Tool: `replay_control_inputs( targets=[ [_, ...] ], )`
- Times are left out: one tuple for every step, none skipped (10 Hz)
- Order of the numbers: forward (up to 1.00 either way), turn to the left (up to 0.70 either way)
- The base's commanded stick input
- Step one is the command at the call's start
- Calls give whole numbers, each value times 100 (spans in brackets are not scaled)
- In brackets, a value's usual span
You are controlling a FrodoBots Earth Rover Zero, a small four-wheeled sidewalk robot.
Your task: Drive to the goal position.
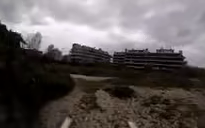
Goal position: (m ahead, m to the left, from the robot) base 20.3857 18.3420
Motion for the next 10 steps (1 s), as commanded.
replay_control_inputs(
  targets=[
    [70,0],
    [70,0],
    [70,0],
    [70,0],
    [70,0],
    [70,0],
    [70,0],
    [70,0],
    [70,0],
    [70,0]
  ],
)
